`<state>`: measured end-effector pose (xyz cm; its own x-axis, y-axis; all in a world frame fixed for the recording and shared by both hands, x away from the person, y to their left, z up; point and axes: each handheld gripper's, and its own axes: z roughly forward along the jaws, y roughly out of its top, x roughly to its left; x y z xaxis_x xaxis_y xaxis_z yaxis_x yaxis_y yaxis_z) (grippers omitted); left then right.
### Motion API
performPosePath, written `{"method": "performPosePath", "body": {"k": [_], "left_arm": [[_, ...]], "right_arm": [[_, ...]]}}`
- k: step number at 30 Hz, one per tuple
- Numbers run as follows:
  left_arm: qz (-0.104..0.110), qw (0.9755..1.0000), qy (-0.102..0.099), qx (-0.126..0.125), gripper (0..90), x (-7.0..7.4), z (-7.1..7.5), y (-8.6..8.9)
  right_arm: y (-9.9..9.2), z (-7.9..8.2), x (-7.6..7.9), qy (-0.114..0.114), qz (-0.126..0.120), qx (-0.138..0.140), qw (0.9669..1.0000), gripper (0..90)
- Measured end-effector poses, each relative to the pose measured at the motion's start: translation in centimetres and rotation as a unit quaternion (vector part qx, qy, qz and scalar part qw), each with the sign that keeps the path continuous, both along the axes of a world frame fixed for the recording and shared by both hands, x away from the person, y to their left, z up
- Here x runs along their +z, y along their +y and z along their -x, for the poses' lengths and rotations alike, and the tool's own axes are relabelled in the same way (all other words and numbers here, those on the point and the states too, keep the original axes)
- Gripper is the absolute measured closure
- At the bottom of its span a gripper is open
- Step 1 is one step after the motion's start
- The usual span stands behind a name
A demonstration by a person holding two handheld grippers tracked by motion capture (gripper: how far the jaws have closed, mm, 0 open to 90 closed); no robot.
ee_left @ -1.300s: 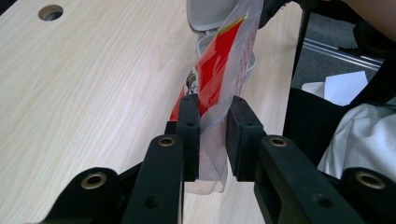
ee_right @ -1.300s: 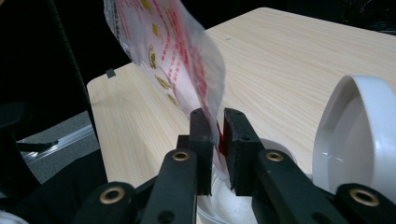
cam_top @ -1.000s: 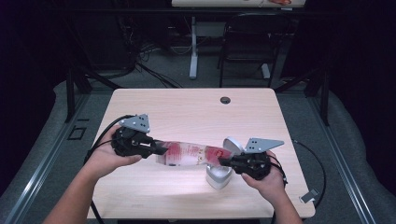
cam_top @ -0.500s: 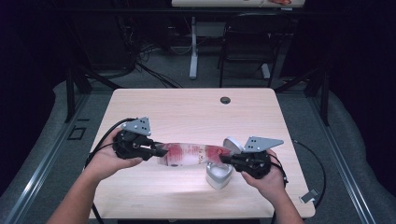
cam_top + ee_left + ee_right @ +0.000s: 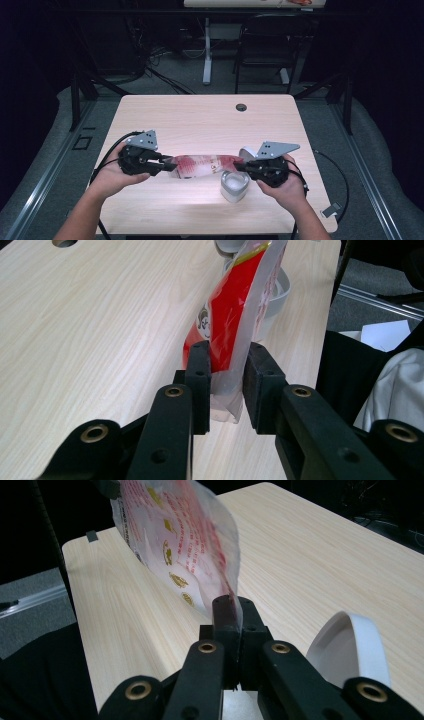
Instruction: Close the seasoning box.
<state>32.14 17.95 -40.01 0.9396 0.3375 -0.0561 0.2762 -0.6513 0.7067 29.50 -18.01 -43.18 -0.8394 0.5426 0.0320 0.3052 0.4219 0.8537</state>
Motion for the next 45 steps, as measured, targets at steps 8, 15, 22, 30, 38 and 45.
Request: {"method": "performPosePath", "body": {"k": [8,15,22,30,38,45], "left_arm": [[0.007,0.9999,-0.001,0.009,73.7,-1.5,0.3,0.5],[0.000,0.9999,-0.003,0.012,72.8,-2.2,0.3,0.2],[0.012,0.9997,0.004,0.022,73.3,-3.8,0.2,0.5],[0.020,0.9993,0.005,0.031,73.3,-5.3,0.3,0.7],[0.029,0.9987,0.009,0.042,73.7,-6.6,0.4,0.8],[0.028,0.9982,0.017,0.050,73.7,-7.9,0.3,0.8]], "right_arm": [[1.0,0.0,1.4,-0.015,0.039,0.009,0.9991,90.0],[1.4,-0.2,2.2,-0.022,0.051,0.008,0.9984,90.0],[2.2,-0.6,2.9,-0.026,0.062,0.011,0.9977,90.0],[3.1,-0.7,3.5,-0.030,0.067,0.016,0.9972,90.0],[3.9,-0.9,3.8,-0.029,0.073,0.016,0.9968,90.0],[4.7,-1.2,3.7,-0.025,0.081,0.019,0.9962,90.0]]}}
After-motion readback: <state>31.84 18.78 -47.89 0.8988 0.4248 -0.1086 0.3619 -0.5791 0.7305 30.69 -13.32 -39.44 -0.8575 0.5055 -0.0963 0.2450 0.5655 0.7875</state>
